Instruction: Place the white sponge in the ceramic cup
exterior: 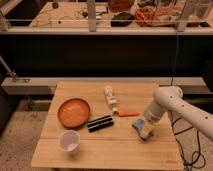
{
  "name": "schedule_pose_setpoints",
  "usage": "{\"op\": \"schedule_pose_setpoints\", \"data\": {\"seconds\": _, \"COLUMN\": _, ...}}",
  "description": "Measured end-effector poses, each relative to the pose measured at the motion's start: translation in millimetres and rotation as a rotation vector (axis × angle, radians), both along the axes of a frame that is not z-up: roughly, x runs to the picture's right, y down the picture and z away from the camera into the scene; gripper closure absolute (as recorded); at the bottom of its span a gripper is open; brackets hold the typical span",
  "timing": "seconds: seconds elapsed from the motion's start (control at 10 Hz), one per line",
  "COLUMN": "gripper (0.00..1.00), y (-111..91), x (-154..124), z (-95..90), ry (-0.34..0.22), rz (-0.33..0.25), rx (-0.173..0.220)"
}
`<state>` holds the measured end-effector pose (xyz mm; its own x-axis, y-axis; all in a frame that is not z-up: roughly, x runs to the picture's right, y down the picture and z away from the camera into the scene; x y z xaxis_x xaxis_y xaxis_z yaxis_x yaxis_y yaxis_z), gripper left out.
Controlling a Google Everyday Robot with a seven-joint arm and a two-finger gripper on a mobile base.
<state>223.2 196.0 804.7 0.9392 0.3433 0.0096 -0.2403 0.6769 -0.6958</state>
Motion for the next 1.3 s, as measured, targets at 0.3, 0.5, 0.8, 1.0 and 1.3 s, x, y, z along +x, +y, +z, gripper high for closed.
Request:
{"op": "schedule_pose_setpoints", "data": {"seconds": 0.3, "gripper": 0.2, "y": 5, "x": 3, "z": 2.6, "ry": 0.001, "rz": -0.004, "rx": -0.007}}
{"op": "schedule_pose_setpoints", "data": {"seconds": 0.5, "gripper": 0.2, "y": 9, "x": 4, "z": 10.3, "ry": 0.0, "rz": -0.005, "rx": -0.002}}
{"op": "schedule_pose_setpoints", "data": {"seconds": 0.8, "gripper": 0.29, "y": 7, "x": 3, "z": 12.5, "ry": -0.001, "rz": -0.009, "rx": 0.002}}
{"op": "schedule_pose_setpoints", "data": {"seconds": 1.0, "gripper": 0.46, "y": 9, "x": 4, "z": 15.0, "ry": 0.0, "rz": -0.011, "rx": 0.008}}
{"op": "schedule_pose_setpoints", "data": {"seconds": 1.3, "gripper": 0.6, "y": 8, "x": 5, "z": 16.8, "ry": 0.004, "rz": -0.014, "rx": 0.016}}
